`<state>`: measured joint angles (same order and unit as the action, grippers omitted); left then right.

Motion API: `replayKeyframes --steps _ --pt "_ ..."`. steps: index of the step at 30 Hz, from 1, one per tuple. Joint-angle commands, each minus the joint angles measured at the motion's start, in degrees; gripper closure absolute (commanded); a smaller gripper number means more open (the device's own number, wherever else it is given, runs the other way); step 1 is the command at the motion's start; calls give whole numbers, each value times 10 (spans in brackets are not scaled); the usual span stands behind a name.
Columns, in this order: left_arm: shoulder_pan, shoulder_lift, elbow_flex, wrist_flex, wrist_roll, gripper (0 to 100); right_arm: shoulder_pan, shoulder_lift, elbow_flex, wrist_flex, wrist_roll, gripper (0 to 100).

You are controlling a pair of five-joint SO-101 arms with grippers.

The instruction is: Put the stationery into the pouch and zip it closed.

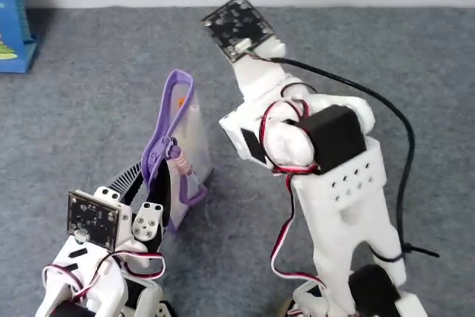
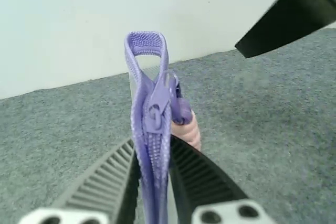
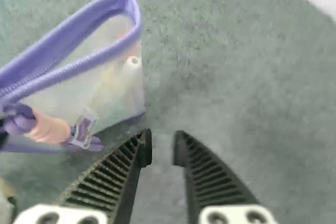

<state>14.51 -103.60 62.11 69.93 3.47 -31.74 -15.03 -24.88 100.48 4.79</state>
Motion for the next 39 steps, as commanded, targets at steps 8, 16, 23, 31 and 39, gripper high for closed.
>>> replayKeyframes --steps 8,16,23,31,39 --pt "-1 -6 -7 9 -4 991 -108 -51 81 22 -70 783" --pt "-1 -6 -7 8 -4 991 -190 -71 82 2 -91 783" --pt "-1 -6 -7 8 -4 991 -218 -67 82 -32 -91 783" --pt "-1 -6 -7 9 -4 991 -216 -65 104 -105 -85 797" --pt "-1 -6 -7 9 -4 991 -181 -72 212 -191 -42 884"
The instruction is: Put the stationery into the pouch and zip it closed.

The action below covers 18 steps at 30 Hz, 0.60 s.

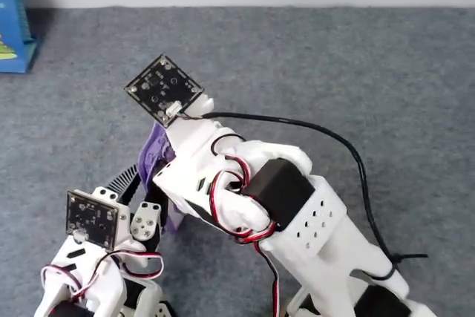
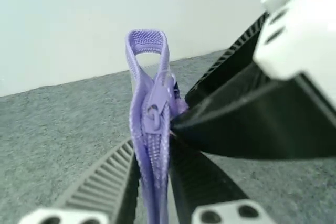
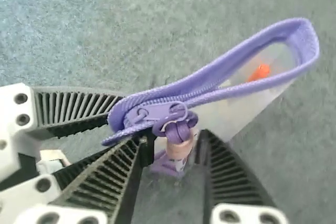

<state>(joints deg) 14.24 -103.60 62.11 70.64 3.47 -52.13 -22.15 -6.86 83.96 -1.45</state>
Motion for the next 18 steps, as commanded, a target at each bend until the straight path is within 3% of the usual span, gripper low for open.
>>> replayKeyframes --steps 1,5,18 --pt "2 -6 -7 2 -4 991 31 0 36 -29 24 888" --pt "2 -6 -7 2 -4 991 57 -1 34 -33 35 989" --pt "2 -6 -7 3 -4 991 138 -2 34 -76 107 989"
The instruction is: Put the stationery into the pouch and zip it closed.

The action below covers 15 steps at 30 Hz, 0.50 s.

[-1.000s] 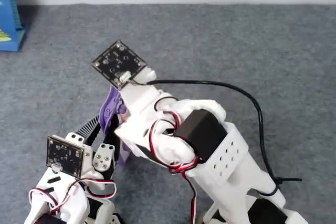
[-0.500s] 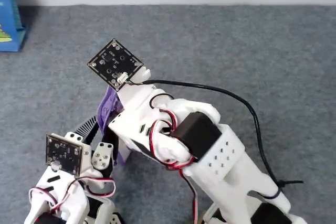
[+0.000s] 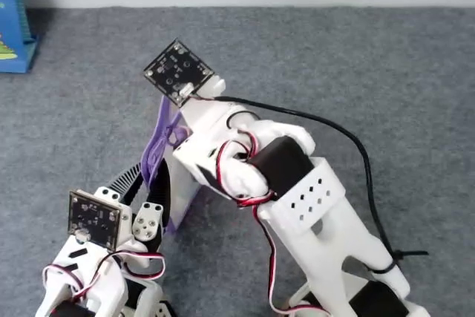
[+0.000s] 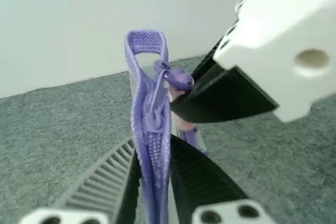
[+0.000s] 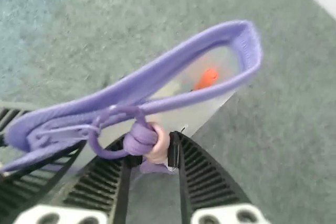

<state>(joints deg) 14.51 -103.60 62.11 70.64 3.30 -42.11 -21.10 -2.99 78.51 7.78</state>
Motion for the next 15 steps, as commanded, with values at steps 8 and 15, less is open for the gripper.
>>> replayKeyframes --steps 8,15 --pt "-1 -6 -8 10 -2 991 106 -12 -4 -86 52 990" --pt "-1 -6 -8 10 -1 991 151 -5 -4 -133 86 991"
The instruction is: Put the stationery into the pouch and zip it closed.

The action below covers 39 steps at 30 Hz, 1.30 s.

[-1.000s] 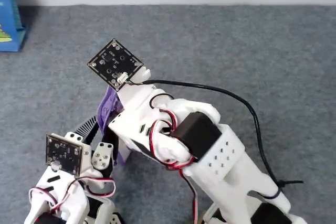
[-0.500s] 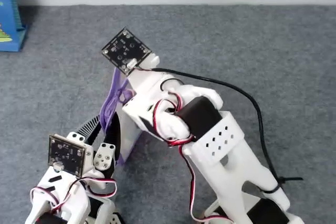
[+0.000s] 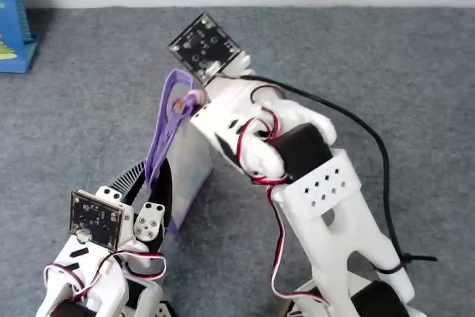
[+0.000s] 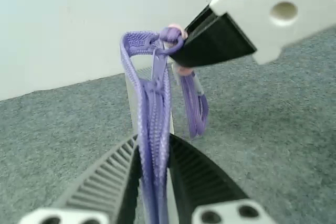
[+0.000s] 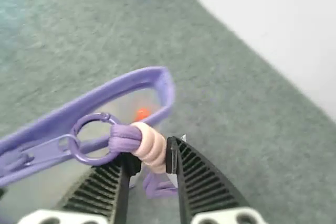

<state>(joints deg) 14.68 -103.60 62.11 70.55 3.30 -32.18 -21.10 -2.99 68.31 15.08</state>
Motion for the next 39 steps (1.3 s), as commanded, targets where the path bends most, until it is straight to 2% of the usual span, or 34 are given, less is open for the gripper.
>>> replayKeyframes --steps 1,17,27,35,39 --pt "-3 -6 -8 11 -1 991 56 -5 -4 -36 16 991" --pt "-3 -6 -7 11 -1 991 170 133 -5 -186 16 991" --pt "-3 -6 -7 11 -1 991 185 136 -5 -186 16 991" --pt "-3 -6 -7 18 -1 991 230 136 -4 -181 16 991" --pt "-3 -6 -7 18 -1 991 233 134 -4 -152 16 991"
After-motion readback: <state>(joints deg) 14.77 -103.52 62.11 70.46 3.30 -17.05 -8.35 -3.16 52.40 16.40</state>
